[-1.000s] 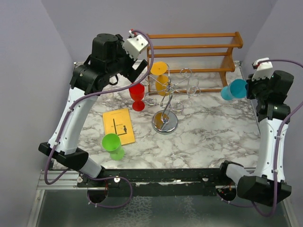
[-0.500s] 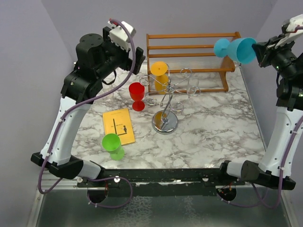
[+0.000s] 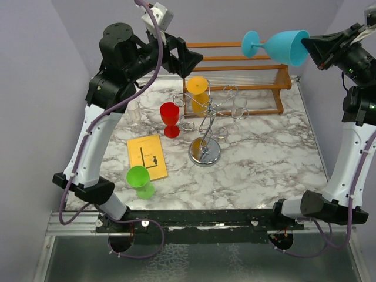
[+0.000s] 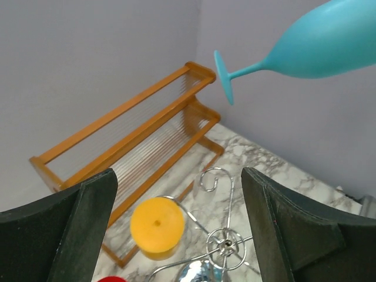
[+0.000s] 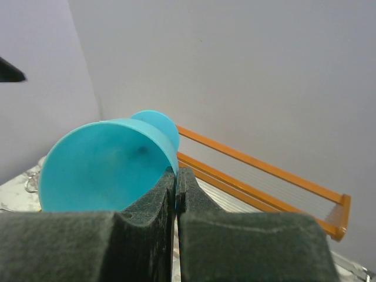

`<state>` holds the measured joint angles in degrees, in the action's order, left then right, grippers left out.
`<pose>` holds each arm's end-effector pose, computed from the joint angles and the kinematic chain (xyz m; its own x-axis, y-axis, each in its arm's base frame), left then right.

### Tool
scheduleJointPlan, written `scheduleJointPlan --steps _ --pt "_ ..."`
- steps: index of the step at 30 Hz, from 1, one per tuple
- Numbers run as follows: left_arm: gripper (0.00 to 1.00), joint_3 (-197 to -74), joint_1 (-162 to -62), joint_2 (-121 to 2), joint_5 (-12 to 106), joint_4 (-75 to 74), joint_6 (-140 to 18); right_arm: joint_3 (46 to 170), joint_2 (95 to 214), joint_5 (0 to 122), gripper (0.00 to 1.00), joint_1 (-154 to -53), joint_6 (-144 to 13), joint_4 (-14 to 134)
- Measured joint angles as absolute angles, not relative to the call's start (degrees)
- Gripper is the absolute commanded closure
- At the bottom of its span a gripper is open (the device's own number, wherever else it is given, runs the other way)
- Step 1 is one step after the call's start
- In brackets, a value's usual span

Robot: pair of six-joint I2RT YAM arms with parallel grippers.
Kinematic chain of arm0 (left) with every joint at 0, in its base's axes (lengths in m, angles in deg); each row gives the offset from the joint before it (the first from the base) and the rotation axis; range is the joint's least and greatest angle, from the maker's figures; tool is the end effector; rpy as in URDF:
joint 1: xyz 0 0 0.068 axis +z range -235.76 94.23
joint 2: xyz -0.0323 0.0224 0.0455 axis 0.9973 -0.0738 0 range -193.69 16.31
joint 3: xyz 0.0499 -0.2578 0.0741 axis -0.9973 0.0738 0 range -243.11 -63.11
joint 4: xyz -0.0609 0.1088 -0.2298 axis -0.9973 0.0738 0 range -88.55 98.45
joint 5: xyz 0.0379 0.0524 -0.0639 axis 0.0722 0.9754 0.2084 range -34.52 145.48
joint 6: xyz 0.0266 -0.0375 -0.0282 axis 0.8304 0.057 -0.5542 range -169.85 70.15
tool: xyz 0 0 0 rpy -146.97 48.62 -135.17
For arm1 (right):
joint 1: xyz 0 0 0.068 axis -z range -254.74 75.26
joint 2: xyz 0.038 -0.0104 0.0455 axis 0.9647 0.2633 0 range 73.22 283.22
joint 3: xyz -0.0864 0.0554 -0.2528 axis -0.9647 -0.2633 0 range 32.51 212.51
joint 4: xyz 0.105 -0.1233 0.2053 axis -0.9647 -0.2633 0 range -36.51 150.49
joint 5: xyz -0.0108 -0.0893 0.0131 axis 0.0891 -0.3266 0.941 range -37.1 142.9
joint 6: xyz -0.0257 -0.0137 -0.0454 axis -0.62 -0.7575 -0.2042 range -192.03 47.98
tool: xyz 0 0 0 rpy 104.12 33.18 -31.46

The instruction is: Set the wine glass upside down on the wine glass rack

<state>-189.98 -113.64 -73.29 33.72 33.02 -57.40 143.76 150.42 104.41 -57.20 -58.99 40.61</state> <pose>0.2441 -0.1441 0.5843 -0.0129 -0.1312 -0.9913 0.7653 0.6368 -0.0942 0.2221 -0.0409 0.5814 0.1065 0.1136 -0.9878 -0.5750 0.8176 0.0320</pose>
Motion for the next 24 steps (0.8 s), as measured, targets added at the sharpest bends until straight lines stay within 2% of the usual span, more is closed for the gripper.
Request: scheduleJointPlan --steps 12,14,19,24 --pt "0.15 -193.1 -114.36 -83.59 25.09 25.29 -75.08 144.94 152.52 107.79 0.99 -64.02 -53.87 46.82" --pt "0.18 -193.1 -115.02 -84.59 24.65 24.91 -76.42 144.94 153.4 107.73 0.99 -66.22 -54.38 46.73" --pt "0.48 -193.08 -116.66 -85.51 24.72 24.85 -78.54 144.94 154.82 107.69 0.99 -69.24 -55.67 45.75" --pt "0.63 -192.67 -117.14 -85.51 25.15 24.48 -79.61 144.94 154.86 107.66 0.99 -70.14 -56.41 45.5"
